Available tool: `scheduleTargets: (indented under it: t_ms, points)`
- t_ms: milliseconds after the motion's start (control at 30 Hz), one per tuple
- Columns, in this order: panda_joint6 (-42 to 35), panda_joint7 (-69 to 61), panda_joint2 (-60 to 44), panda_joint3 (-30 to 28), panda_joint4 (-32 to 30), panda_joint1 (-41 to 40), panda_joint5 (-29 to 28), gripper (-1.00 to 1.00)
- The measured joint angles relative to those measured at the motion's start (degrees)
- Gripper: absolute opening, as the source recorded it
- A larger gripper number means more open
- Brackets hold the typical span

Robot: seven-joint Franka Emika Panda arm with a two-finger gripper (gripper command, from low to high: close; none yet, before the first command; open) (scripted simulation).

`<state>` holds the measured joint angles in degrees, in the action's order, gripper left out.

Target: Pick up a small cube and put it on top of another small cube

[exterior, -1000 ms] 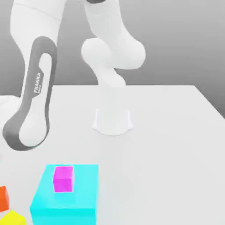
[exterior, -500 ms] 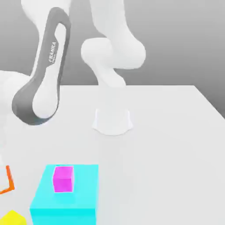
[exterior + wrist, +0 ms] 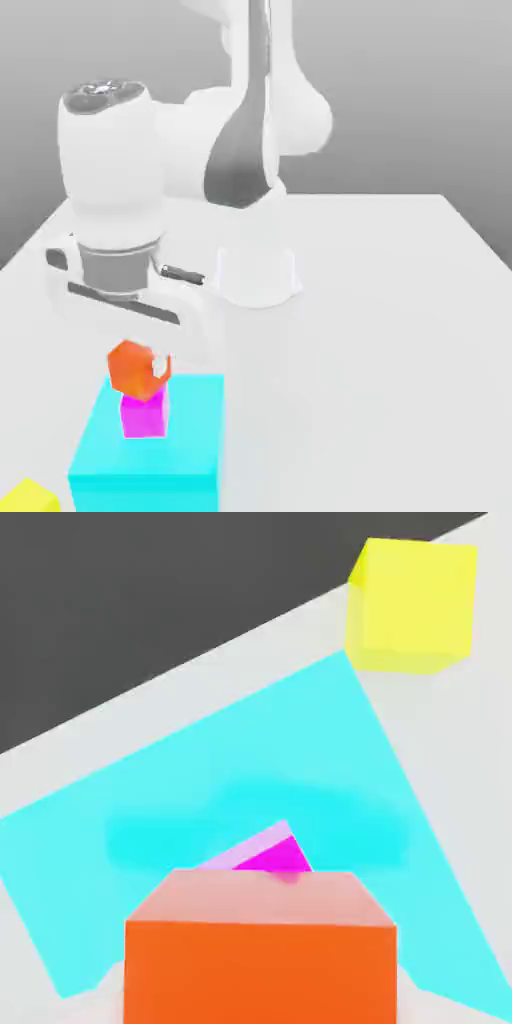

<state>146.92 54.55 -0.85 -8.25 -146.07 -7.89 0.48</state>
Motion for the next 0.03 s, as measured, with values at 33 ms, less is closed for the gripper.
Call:
scheduleTargets:
  t_ms: [33]
  points:
    - [0.00, 0.00, 0.00, 0.00, 0.00, 0.04, 0.00, 1.00]
